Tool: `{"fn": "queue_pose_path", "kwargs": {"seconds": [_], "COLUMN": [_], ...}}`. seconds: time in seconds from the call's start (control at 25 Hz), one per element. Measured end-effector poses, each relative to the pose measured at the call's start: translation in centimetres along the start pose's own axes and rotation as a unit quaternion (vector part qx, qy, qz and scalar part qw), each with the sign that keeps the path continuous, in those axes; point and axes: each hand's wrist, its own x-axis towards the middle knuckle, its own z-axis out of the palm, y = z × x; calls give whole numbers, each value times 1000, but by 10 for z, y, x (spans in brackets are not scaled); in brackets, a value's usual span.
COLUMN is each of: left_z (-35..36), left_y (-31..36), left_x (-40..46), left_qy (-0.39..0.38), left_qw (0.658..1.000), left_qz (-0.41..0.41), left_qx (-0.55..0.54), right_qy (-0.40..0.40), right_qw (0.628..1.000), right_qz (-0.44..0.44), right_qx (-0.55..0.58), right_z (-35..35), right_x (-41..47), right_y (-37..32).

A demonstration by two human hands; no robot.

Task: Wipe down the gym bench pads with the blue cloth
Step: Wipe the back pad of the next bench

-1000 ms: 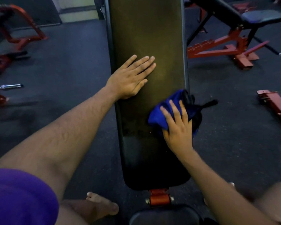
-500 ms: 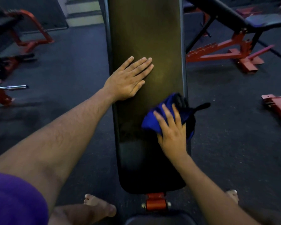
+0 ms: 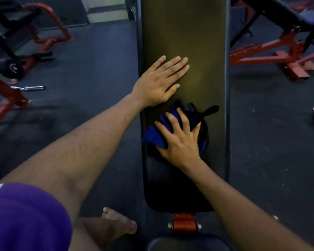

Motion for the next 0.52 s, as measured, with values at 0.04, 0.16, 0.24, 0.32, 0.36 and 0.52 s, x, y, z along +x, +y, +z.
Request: {"fn": "queue_pose_path", "kwargs": {"seconds": [0.04,0.16,0.24,0.32,0.36,0.52], "left_z": [1,2,1,1,4,5], "left_y": [-1,-3,-1,-1,-1,-5], "left_x": [0,2,2,2,0,1], "left_qy": [4,4,4,10,15,33], "left_qw": [1000,1000,1000,1000,1000,999], "left_qz": [0,-7,-10,-6,-6,-12], "left_qx": [-3,-13,-10,-11,-14,-21], "right_qy": [1,15,2,-6,5,40], "right_qw": [999,996,999,998,998,998], "right_qz": [46,73,14,-49,-62,44], "right_qx": [14,52,45,36,30,30], "right_z": [6,24,29,28,26,12], "right_x": [5,-33,-74,-73,-56,22], "right_y": [-6,-25,-34,-24,-20,-20]}}
